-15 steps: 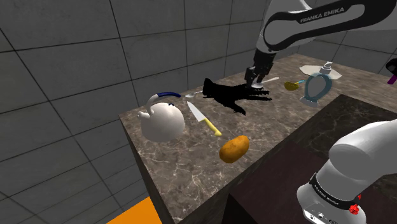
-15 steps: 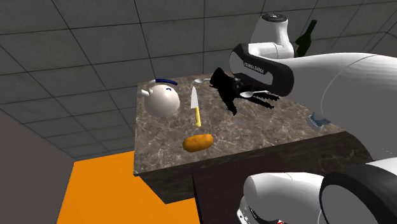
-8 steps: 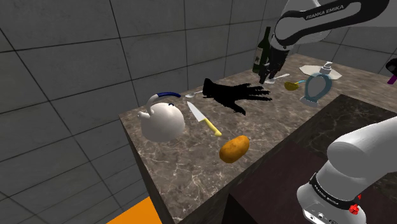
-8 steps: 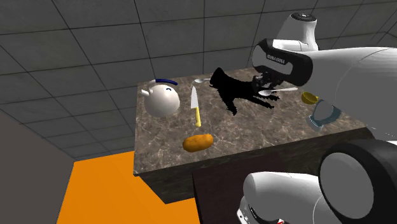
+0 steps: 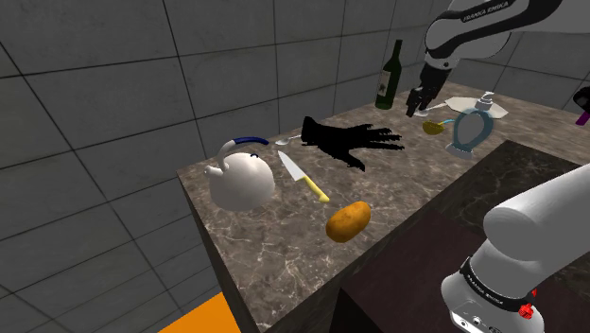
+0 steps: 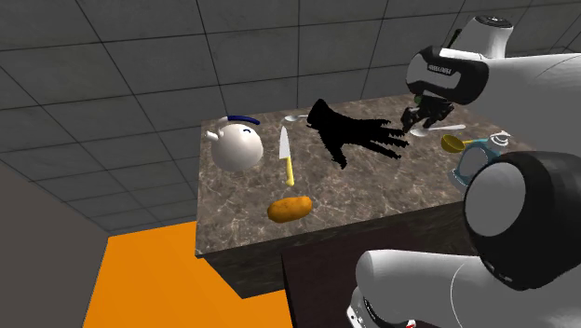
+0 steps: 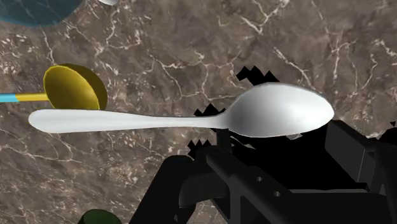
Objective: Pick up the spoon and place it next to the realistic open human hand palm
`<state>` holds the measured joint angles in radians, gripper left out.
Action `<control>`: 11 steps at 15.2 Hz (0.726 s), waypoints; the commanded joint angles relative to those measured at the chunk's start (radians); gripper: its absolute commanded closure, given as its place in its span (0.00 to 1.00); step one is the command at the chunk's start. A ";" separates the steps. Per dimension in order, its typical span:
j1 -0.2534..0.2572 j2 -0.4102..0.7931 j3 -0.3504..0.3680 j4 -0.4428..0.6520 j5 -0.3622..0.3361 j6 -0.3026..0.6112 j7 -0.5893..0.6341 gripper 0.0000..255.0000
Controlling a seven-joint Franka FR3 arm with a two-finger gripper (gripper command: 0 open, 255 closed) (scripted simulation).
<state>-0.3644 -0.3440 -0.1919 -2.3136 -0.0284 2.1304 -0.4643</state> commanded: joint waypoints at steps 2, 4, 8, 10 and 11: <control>-0.017 0.066 -0.053 0.067 0.009 -0.002 -0.077 1.00; -0.029 0.110 -0.086 0.112 0.021 -0.005 -0.130 1.00; -0.049 0.187 -0.137 0.195 0.049 -0.015 -0.216 1.00; -0.049 0.194 -0.138 0.175 0.052 0.011 -0.219 1.00; -0.049 0.198 -0.139 0.165 0.054 0.025 -0.221 1.00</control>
<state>-0.4131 -0.1505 -0.3293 -2.1393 0.0234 2.1413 -0.6818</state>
